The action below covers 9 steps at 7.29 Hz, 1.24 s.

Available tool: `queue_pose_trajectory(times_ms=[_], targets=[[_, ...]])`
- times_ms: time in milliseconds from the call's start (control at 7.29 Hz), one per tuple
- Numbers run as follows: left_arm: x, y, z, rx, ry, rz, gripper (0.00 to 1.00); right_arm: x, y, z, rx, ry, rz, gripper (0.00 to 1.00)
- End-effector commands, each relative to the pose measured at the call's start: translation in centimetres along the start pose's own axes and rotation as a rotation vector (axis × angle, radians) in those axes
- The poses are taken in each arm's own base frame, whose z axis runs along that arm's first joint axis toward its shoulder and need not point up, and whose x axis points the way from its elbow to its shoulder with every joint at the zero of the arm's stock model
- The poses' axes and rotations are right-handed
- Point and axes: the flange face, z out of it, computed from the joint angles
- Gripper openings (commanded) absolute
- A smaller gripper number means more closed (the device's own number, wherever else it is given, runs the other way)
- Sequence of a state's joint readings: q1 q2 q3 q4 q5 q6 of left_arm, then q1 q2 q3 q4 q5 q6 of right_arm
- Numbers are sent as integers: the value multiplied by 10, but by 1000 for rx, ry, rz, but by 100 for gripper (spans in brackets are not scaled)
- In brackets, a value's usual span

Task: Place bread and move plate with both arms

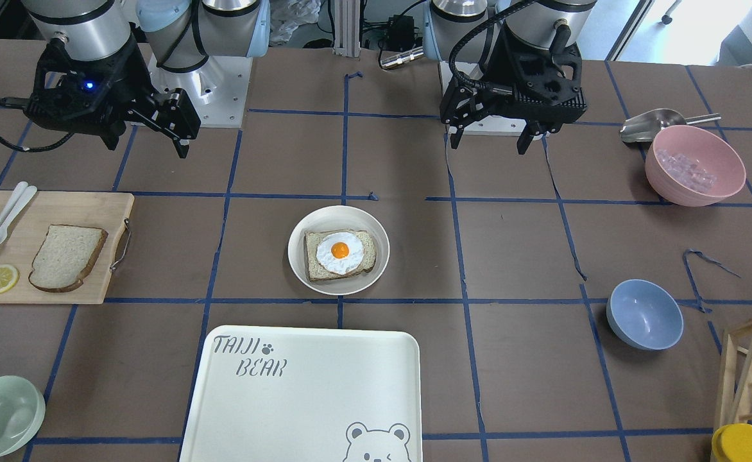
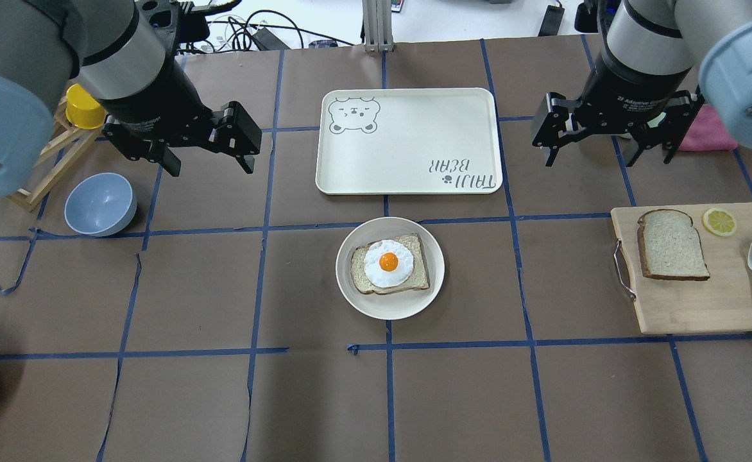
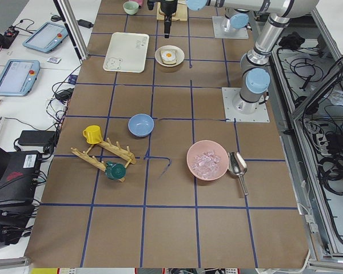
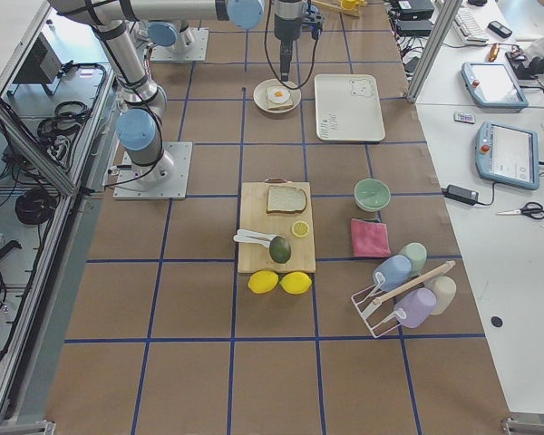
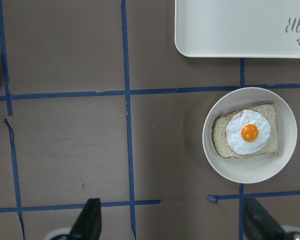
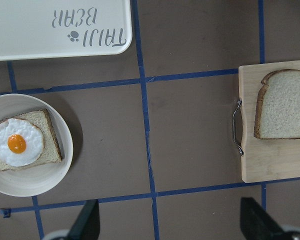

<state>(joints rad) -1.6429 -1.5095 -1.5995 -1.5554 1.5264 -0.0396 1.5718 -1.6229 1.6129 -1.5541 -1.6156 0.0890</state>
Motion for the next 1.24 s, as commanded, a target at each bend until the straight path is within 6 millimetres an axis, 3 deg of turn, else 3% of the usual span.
queue_pose_trajectory(times_ms=[0, 1098], targets=[[-1, 0, 0, 0, 0, 0, 100, -1, 0, 0, -1, -3, -1, 100], [0, 1, -2, 4, 0, 6, 100, 2, 0, 1, 8, 31, -23, 100]])
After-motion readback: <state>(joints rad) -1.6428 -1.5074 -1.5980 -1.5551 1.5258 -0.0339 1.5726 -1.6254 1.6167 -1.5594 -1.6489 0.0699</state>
